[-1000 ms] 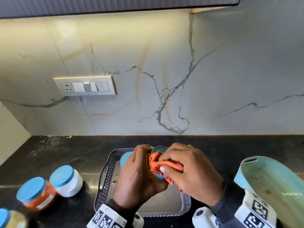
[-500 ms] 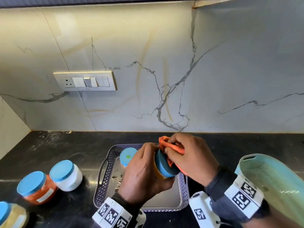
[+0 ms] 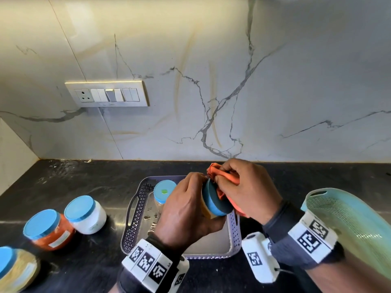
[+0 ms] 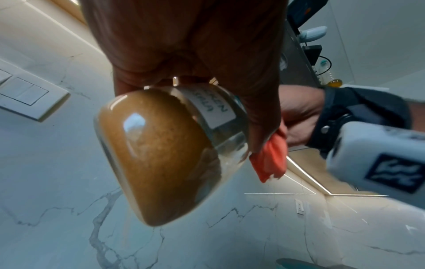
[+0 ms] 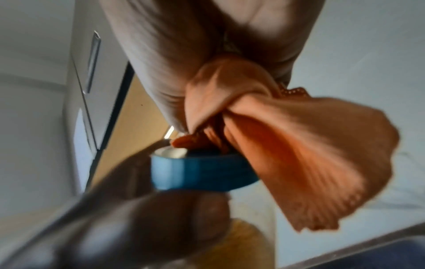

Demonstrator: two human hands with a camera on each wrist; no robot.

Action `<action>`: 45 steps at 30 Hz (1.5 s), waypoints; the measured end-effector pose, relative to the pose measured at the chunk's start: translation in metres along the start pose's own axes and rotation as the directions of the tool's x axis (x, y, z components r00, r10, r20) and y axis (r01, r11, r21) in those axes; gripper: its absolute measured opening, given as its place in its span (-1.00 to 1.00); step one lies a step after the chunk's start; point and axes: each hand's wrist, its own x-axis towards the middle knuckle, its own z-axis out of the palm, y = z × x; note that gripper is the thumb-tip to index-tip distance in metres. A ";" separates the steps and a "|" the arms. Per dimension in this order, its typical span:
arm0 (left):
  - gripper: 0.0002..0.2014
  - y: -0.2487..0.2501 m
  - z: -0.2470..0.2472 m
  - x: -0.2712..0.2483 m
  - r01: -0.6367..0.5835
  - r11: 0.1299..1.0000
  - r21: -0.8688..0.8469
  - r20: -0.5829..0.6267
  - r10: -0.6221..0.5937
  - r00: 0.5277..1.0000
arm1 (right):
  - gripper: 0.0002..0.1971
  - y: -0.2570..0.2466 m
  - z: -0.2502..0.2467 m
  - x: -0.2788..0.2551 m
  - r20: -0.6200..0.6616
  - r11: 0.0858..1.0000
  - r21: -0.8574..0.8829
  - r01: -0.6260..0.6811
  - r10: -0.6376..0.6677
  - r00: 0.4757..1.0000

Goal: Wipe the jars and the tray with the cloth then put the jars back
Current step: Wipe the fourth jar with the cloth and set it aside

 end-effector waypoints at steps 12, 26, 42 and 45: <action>-0.33 -0.002 -0.006 0.004 0.009 1.000 -0.003 -0.034 -0.009 0.999 | -0.91 -0.009 -0.003 -0.010 0.059 0.974 0.081 0.209 -0.215 0.975; -0.28 -0.006 -0.010 0.004 0.053 0.998 0.014 -0.064 -0.052 0.997 | -0.90 0.017 -0.011 -0.023 0.105 0.986 0.000 0.165 -0.164 0.981; -0.34 -0.005 -0.011 0.003 0.014 0.999 0.032 -0.065 -0.012 0.998 | -0.83 0.013 -0.007 0.004 0.053 0.982 -0.038 0.187 -0.185 0.981; -0.35 -0.004 -0.010 0.003 0.018 0.999 0.027 -0.045 -0.017 0.999 | -0.81 0.017 -0.005 0.000 0.039 0.986 -0.034 0.163 -0.161 0.986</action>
